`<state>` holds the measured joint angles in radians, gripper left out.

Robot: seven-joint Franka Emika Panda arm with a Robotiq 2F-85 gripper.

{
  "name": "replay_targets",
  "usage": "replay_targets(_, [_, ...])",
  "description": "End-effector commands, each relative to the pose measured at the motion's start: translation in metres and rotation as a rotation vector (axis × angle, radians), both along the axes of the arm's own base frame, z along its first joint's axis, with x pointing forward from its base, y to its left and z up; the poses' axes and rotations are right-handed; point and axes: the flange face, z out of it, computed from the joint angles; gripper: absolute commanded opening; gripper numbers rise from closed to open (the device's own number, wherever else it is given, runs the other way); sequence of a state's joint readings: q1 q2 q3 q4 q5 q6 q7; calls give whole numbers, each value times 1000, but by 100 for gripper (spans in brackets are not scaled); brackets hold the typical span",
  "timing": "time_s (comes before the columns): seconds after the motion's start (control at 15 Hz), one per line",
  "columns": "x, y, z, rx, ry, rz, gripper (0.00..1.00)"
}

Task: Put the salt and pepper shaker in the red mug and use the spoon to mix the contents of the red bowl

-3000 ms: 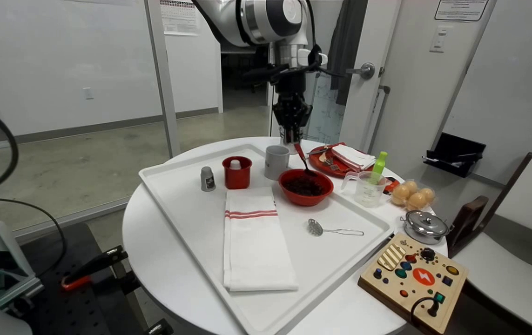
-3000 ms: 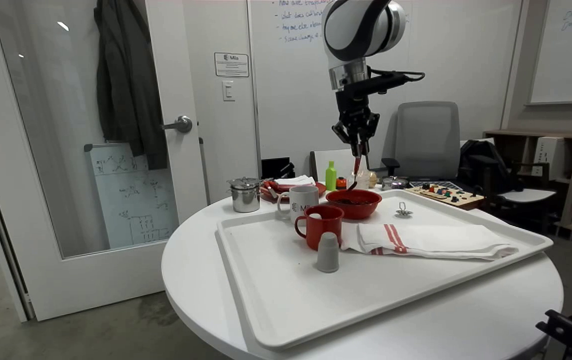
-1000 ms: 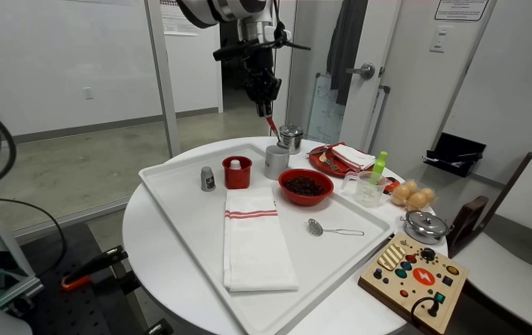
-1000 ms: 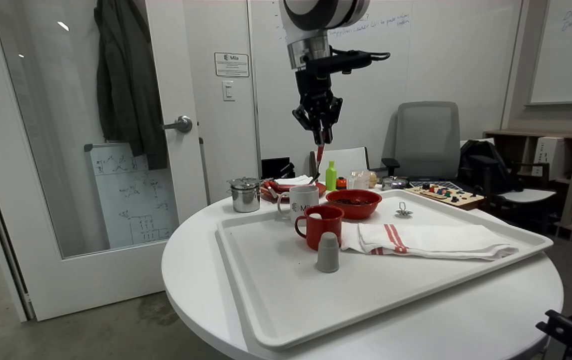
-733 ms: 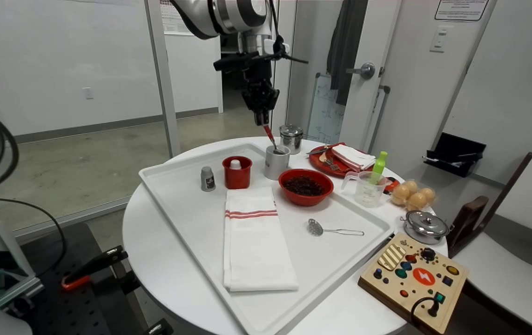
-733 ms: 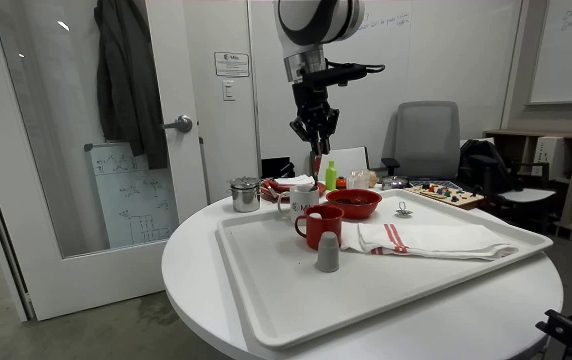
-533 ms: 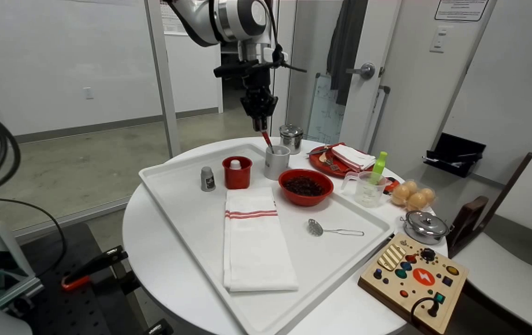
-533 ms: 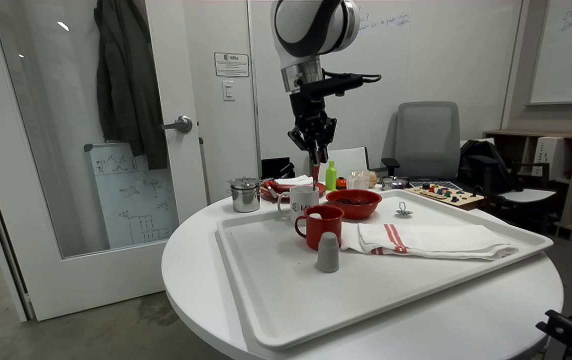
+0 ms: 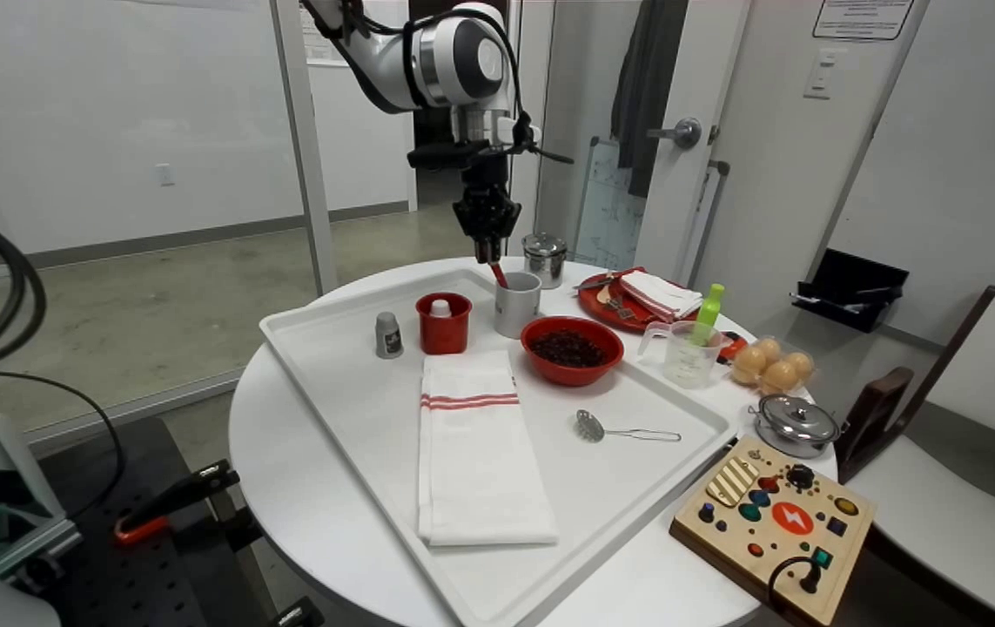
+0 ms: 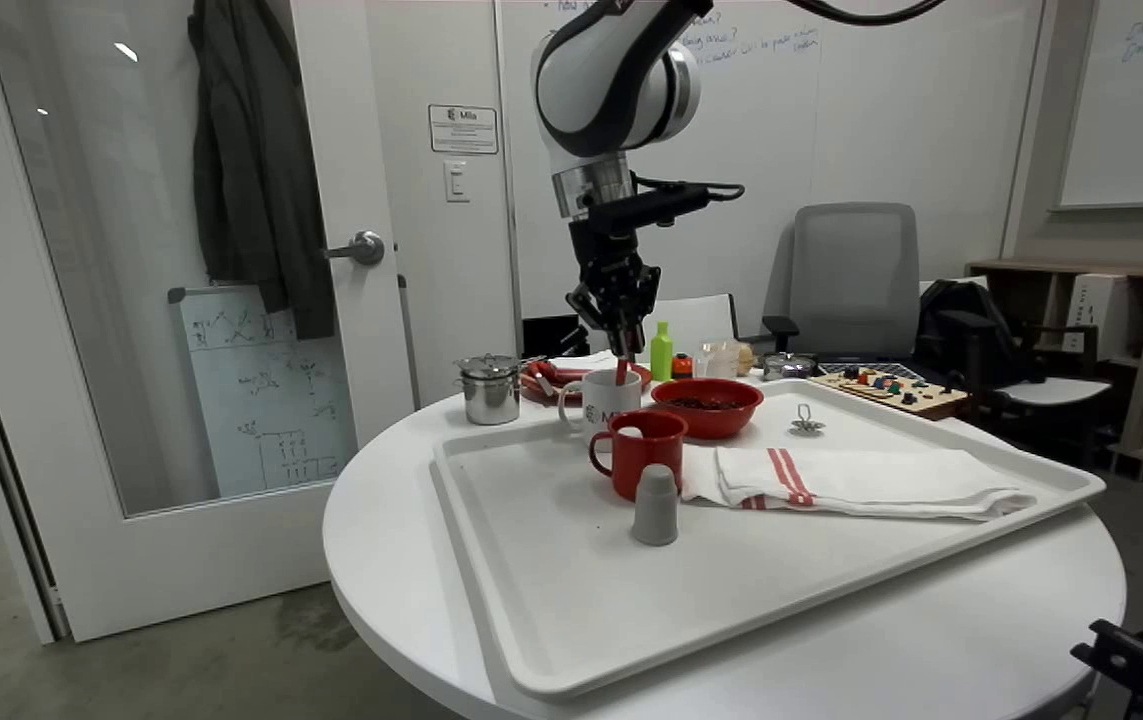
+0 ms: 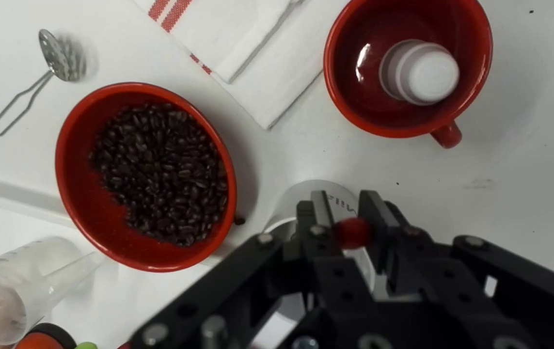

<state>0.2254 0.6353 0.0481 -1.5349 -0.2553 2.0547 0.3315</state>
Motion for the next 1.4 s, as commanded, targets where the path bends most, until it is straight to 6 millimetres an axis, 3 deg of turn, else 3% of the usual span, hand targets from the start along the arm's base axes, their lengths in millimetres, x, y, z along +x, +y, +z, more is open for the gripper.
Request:
replay_targets(0.0, [14, -1, -6, 20, 14, -16, 48])
replay_targets(0.27, [20, -7, -7, 20, 10, -31, 75])
replay_targets(0.53, [13, -7, 0, -11, 18, -43, 100])
replay_targets(1.13, [-11, -12, 67, 25, -84, -70, 100])
replay_targets(1.33, [-28, -16, 76, 43, -116, -86, 100])
